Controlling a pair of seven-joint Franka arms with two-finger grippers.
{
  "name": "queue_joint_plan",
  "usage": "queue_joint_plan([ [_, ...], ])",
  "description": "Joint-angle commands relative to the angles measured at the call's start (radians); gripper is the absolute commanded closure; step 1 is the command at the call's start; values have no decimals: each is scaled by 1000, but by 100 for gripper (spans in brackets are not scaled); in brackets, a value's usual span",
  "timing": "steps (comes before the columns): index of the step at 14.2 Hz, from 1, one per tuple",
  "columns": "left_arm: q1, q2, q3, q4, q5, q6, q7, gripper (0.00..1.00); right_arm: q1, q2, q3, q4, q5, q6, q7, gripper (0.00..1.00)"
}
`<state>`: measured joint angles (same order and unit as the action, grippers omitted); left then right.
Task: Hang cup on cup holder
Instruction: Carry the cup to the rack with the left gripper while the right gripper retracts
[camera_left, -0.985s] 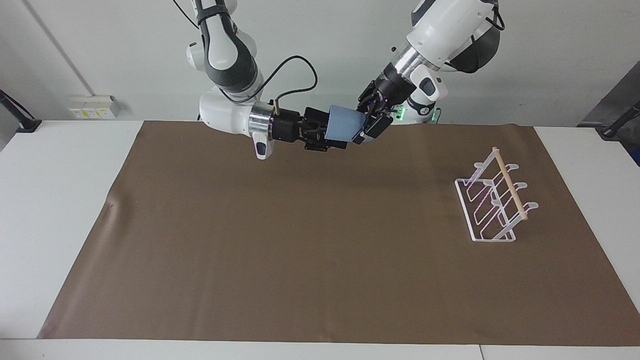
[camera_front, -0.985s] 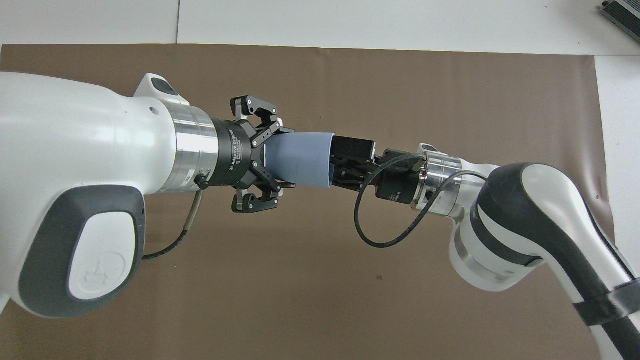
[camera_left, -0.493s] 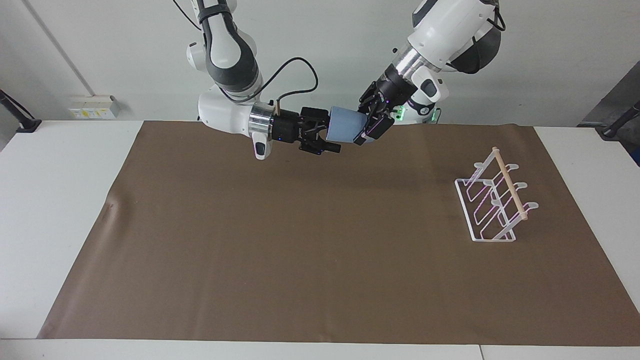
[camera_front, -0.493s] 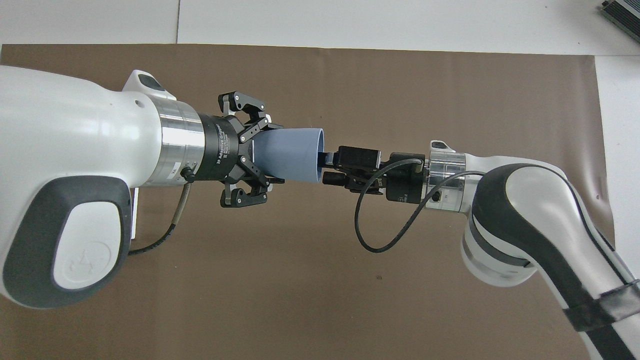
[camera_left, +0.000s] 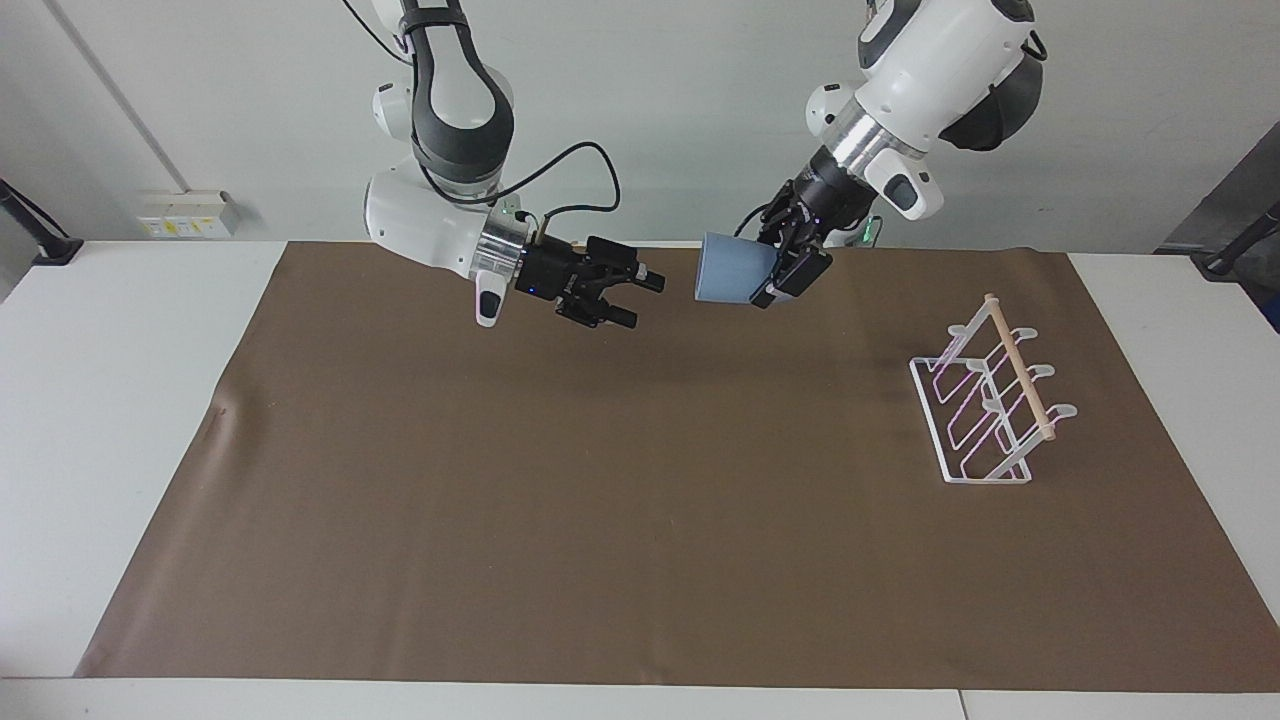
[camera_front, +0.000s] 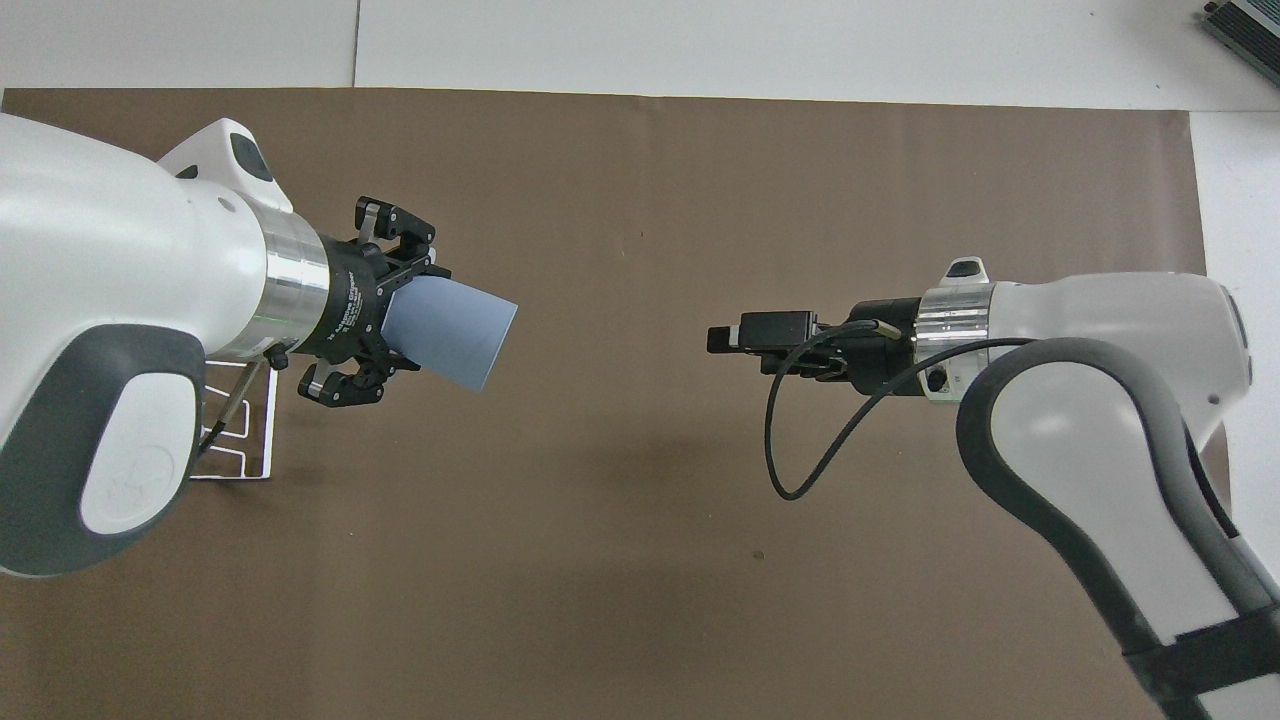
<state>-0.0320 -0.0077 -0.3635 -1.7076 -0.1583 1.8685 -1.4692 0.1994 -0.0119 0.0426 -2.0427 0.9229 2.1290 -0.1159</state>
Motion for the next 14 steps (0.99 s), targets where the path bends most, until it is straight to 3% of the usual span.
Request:
queue_joint_plan([
  [1,39,-103,-3,-154,136,14,172,100,-41,-17,7,-8,-282,0,74,0],
  [6,50,-113,-3,-181,393,86,401,100,-141,-14,7,-4,-713,-43,105,0],
  [9,43,-139,-3,-239,578,155,420,100,-164,-11,5,6,-918,-43,108,0],
  [12,50,-179,-3,-334,696,295,453,100,-190,-13,3,135,-955,-194,151,0],
  [14,111,-186,-3,-371,737,403,519,100,-202,-16,-3,228,-955,-294,192,0],
])
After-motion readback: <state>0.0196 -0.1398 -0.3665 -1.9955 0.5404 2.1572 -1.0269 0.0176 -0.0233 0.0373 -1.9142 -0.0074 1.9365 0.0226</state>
